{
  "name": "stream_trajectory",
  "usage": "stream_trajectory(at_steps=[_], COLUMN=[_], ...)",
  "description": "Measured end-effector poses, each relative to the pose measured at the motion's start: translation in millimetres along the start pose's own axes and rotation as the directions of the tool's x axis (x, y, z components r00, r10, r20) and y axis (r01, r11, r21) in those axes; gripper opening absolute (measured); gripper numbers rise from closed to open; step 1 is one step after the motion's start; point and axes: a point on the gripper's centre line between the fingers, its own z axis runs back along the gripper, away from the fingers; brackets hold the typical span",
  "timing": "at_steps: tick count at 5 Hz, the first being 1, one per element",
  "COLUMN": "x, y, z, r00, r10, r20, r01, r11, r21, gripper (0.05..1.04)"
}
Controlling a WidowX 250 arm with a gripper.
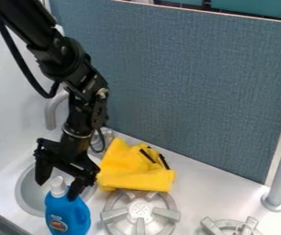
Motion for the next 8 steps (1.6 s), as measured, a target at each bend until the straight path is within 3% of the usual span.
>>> stream_trajectory(at_steps=[2,3,4,5,6,8], x=[-3,-12,-23,-23,-4,46], y=[-6,-1,-12,-39,-69,-121], z=[3,17,46,70,95,111], r00=[0.999,1.0,0.995,0.989,0.973,0.974], r10=[-0.045,0.001,-0.024,-0.095,-0.162,-0.188], r20=[0.009,0.023,0.099,0.116,0.162,0.128], r01=[0.045,0.0,0.029,0.106,0.19,0.216], r11=[0.998,0.999,0.998,0.99,0.967,0.943], r21=[-0.048,-0.046,-0.055,-0.088,-0.172,-0.254], gripper=[0.468,0.438,0.438,0.438,0.438,0.438])
